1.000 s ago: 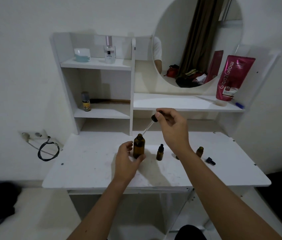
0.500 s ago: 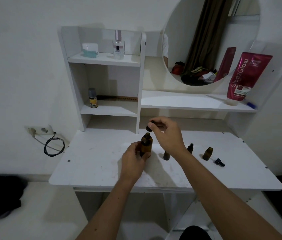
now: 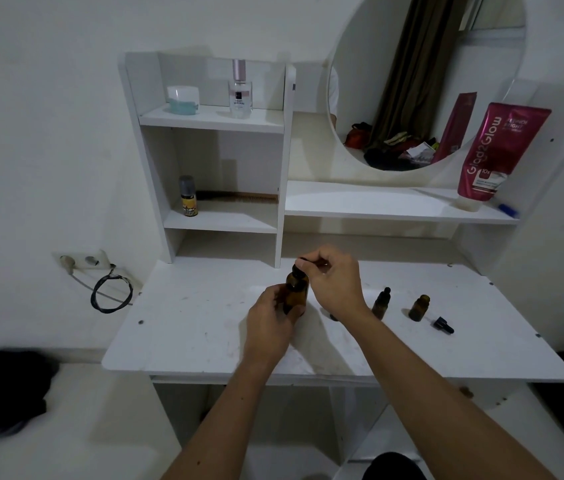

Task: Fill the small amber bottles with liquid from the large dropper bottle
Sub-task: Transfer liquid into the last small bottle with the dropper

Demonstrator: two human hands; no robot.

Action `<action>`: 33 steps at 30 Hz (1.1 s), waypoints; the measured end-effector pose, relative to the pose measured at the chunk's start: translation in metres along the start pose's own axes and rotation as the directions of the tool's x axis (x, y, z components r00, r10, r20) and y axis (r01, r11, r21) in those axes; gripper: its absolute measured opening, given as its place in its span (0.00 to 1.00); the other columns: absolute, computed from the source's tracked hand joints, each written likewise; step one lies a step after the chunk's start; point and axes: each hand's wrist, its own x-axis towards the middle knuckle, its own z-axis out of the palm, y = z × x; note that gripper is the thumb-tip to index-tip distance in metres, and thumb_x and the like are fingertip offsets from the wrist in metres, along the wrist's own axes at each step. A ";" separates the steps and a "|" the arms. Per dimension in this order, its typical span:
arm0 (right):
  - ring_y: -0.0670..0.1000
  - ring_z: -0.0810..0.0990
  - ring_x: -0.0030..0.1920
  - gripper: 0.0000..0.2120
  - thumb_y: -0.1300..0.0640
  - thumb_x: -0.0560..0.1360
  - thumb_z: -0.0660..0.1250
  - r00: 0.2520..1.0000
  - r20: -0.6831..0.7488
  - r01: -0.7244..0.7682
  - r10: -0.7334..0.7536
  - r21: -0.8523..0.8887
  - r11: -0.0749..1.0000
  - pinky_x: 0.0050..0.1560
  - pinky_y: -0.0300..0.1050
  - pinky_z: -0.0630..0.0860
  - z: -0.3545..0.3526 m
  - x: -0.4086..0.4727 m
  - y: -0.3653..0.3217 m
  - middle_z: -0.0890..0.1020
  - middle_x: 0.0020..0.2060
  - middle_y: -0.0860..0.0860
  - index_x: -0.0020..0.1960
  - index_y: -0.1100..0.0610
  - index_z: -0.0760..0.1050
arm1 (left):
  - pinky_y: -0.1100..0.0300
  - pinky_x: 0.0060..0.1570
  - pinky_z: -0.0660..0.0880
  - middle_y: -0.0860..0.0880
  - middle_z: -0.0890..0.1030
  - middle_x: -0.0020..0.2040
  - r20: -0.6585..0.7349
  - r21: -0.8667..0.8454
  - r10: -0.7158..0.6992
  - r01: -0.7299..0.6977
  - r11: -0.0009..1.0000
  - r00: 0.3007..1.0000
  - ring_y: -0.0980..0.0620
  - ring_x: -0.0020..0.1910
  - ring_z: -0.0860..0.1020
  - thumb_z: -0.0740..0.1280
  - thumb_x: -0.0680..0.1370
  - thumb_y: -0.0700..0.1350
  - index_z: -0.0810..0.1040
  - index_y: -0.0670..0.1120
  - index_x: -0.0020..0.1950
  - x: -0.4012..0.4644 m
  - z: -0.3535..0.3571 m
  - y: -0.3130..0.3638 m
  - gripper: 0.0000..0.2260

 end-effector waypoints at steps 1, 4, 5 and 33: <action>0.45 0.84 0.45 0.01 0.61 0.77 0.76 1.000 0.005 -0.001 0.001 0.003 1.000 0.50 0.35 0.80 -0.001 0.000 0.000 0.85 0.41 0.46 0.46 0.58 0.86 | 0.66 0.58 0.71 0.54 0.81 0.62 -0.001 0.001 0.000 0.000 1.000 1.000 0.57 0.56 0.77 0.75 0.77 0.49 0.76 0.50 0.68 0.000 0.000 0.000 0.21; 0.41 0.84 0.46 0.01 0.59 0.77 0.76 0.999 0.032 -0.018 0.017 0.016 1.000 0.49 0.30 0.78 -0.003 -0.002 -0.001 0.86 0.43 0.45 0.49 0.55 0.86 | 0.66 0.58 0.71 0.54 0.81 0.62 -0.002 0.015 -0.007 0.007 1.000 1.000 0.57 0.56 0.77 0.74 0.77 0.49 0.76 0.50 0.68 -0.001 0.000 0.000 0.20; 0.40 0.83 0.46 0.03 0.58 0.77 0.76 0.999 0.041 -0.016 0.016 0.014 1.000 0.49 0.29 0.77 -0.004 -0.002 -0.002 0.86 0.44 0.44 0.50 0.55 0.86 | 0.67 0.58 0.70 0.54 0.81 0.62 -0.001 0.018 -0.011 0.011 1.000 1.000 0.57 0.56 0.77 0.74 0.77 0.50 0.76 0.50 0.68 -0.001 0.000 0.000 0.20; 0.42 0.86 0.53 0.09 0.59 0.80 0.73 0.974 -0.211 0.134 -0.088 0.217 0.967 0.59 0.36 0.80 -0.107 -0.025 -0.012 0.88 0.51 0.47 0.60 0.56 0.85 | 0.68 0.46 0.77 0.55 0.80 0.49 -0.015 -0.094 0.047 -0.048 0.994 0.999 0.56 0.48 0.79 0.79 0.72 0.49 0.77 0.51 0.59 -0.054 0.035 0.032 0.19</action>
